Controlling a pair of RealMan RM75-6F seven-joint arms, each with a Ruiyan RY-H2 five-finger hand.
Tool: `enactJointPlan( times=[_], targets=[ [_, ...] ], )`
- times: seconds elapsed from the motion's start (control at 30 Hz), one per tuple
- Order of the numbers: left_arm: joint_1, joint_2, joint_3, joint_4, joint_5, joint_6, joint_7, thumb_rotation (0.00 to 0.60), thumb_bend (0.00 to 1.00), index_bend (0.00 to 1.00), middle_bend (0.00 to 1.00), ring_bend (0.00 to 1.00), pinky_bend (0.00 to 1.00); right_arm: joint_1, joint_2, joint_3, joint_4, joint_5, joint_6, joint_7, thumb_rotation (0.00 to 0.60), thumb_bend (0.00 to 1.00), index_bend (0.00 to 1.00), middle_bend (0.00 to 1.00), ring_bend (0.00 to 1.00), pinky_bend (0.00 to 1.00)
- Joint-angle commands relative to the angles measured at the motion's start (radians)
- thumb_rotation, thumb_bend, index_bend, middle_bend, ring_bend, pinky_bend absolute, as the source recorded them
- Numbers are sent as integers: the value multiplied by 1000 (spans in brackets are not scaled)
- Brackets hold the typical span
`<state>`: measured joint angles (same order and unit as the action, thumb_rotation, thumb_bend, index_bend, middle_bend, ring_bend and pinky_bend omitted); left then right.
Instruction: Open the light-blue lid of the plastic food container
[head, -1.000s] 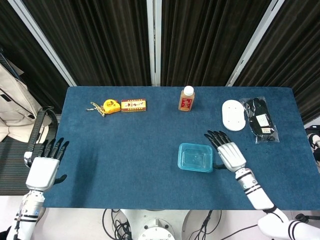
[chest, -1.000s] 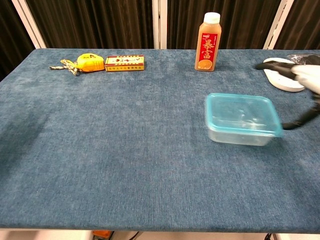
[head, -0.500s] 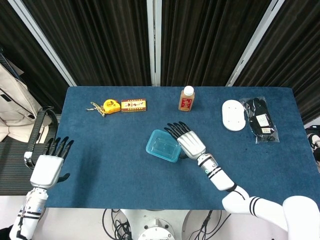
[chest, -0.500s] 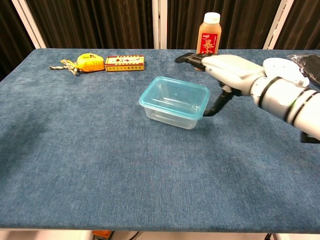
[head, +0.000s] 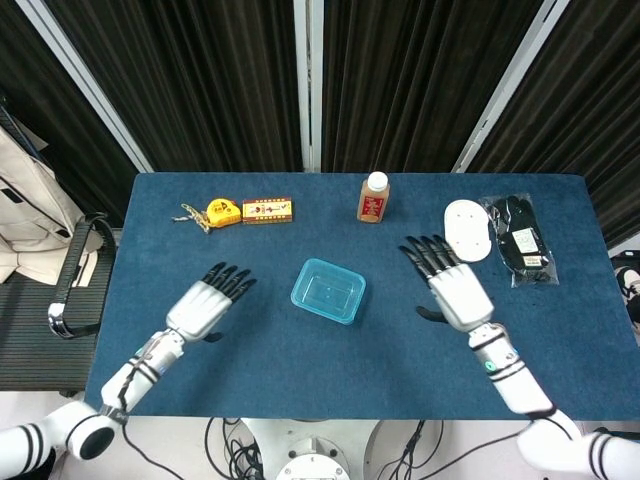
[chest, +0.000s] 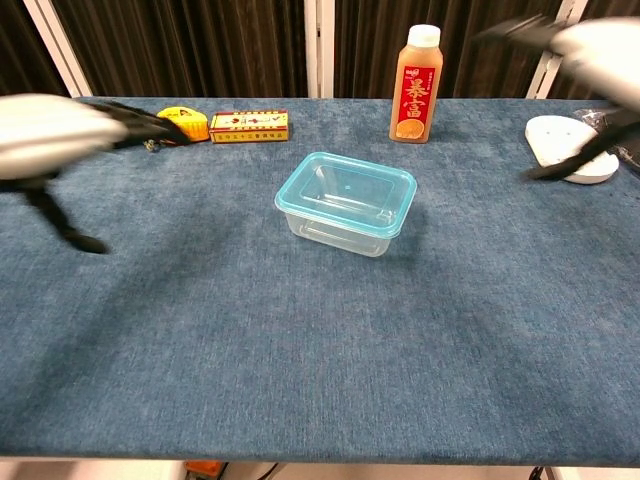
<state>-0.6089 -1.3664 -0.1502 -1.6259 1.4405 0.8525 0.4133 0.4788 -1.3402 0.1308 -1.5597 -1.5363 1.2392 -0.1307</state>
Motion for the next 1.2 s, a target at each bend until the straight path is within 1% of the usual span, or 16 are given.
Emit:
enactJointPlan(
  times=[0.03,0.17,0.3,0.43,0.53,0.63,0.77,0.93,1.03,1.2],
  targets=[
    [-173,-109,-55,120,-60,-184,-25,600,0,0,0,0,0,-117,133,-52,-93,-12,121,17,600,12,0,33,0,0],
    [-282,-186,-82,216,-117,-268,14,600,0,0,0,0,0,-169,170,-78,-92,-13,163,47,600,12,0,32,0,0],
    [-362,-234,-104,282,-191,-319,39,600,0,0,0,0,0,-185,165,-89,-67,-20,171,77,600,12,0,32,0,0],
    [-421,-256,-120,318,-269,-347,49,600,0,0,0,0,0,-185,149,-91,-40,-25,162,103,600,11,0,32,0,0],
    [-458,-246,-123,317,-334,-362,58,600,0,0,0,0,0,-182,138,-90,-22,-30,154,119,600,12,0,32,0,0],
    [-480,-219,-110,290,-390,-357,75,600,0,0,0,0,0,-180,129,-90,-8,-32,145,130,600,11,0,32,0,0],
    [-507,-181,-78,245,-465,-332,110,600,0,0,0,0,0,-180,122,-87,7,-31,141,146,600,12,0,32,0,0],
    [-544,-162,-44,217,-525,-307,136,600,0,0,0,0,0,-182,116,-87,20,-30,136,157,600,12,0,32,0,0],
    [-565,-165,-32,219,-537,-304,136,600,0,0,0,0,0,-186,116,-87,21,-30,139,159,600,11,0,32,0,0],
    [-624,-179,-7,255,-560,-342,142,600,0,0,0,0,0,-197,116,-89,25,-24,144,165,600,12,0,33,0,0]
  ],
)
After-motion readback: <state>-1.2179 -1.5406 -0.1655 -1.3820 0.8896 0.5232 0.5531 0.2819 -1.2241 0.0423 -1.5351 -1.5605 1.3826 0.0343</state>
